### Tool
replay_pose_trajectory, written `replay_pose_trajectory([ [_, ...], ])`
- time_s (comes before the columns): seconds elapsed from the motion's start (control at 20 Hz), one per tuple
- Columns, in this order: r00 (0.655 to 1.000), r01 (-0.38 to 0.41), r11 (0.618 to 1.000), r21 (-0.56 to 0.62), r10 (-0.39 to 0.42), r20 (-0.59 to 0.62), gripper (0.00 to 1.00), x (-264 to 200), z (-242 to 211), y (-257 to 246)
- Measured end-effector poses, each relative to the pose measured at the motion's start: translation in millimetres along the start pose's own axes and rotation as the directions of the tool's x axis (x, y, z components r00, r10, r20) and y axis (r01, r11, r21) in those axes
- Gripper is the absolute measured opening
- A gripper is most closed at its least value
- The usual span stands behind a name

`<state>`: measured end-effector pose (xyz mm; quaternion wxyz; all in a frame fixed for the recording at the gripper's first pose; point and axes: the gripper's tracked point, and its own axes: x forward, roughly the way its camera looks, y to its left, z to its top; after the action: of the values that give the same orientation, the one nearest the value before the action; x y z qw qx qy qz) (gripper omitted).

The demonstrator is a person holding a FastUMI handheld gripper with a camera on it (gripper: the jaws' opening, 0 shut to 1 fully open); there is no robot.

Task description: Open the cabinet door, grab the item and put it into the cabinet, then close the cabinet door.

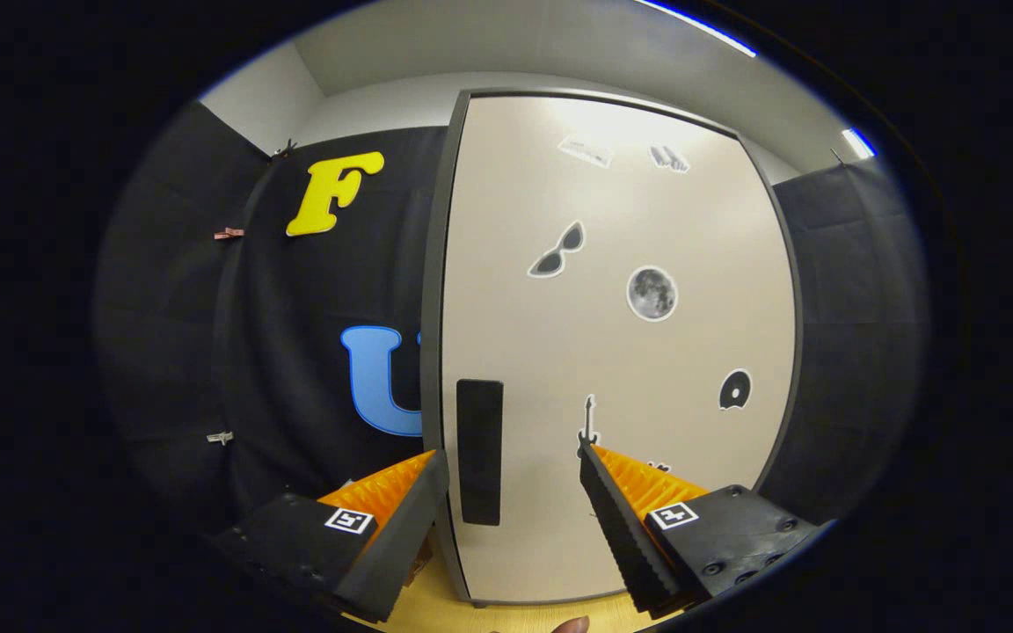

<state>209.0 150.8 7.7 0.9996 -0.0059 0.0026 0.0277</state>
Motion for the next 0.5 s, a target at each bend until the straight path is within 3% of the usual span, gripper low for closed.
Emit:
replay_pose_trajectory([
  [0.2,0.999,0.002,0.999,0.047,0.000,-0.050,0.97,28,-22,10],
  [0.3,0.999,0.005,0.999,0.038,-0.003,-0.044,0.86,38,-25,14],
  [0.4,0.999,0.037,0.999,0.028,-0.036,-0.030,0.70,44,-24,10],
  [0.45,0.999,0.043,0.999,0.031,-0.042,-0.029,0.57,40,-23,13],
  [0.5,0.999,0.020,0.999,0.038,-0.019,-0.031,0.56,40,-23,17],
])
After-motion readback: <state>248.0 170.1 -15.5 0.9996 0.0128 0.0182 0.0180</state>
